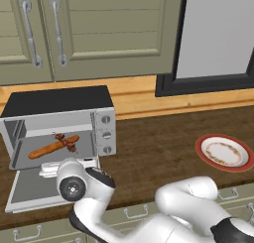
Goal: Pick up the kebab skewer and baguette bread, and place them inside the toaster oven. Close the toaster oven door and start by setting the timer.
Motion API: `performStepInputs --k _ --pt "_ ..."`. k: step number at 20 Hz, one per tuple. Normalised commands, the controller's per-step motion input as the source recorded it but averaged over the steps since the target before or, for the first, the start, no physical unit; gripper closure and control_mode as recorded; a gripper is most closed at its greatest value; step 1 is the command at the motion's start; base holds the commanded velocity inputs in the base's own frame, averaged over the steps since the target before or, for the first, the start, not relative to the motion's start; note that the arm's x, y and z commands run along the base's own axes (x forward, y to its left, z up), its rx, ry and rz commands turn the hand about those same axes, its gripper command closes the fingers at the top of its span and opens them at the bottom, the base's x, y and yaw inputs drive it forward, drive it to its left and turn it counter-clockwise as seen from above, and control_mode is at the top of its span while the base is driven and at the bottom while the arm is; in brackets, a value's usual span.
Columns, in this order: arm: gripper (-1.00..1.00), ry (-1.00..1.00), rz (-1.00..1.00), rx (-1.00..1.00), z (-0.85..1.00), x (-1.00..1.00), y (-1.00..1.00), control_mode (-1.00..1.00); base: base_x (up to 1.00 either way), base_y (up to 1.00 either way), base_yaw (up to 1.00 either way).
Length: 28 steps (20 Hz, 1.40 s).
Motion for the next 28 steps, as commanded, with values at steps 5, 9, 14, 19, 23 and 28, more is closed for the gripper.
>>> performStepInputs --k 5,9,14,19,23,28 --pt "-1.00 0.00 0.00 -0.06 -0.13 0.00 0.24 -1.00 0.00 0.00 0.00" --pt "-1.00 0.00 0.00 0.00 -0.09 0.04 0.05 -1.00 0.00 0.00 0.00" --pt "-1.00 -0.01 0.00 0.00 -0.27 0.12 0.00 -1.00 0.00 0.00 0.00" --pt "-1.00 0.00 0.00 0.00 -0.09 0.27 -0.01 -1.00 0.00 0.00 0.00" --pt "-1.00 0.00 0.00 0.00 -0.09 0.29 0.00 -1.00 0.00 0.00 0.00" --pt "-1.00 0.00 0.00 0.00 -0.19 0.14 0.00 -1.00 0.00 0.00 0.00"
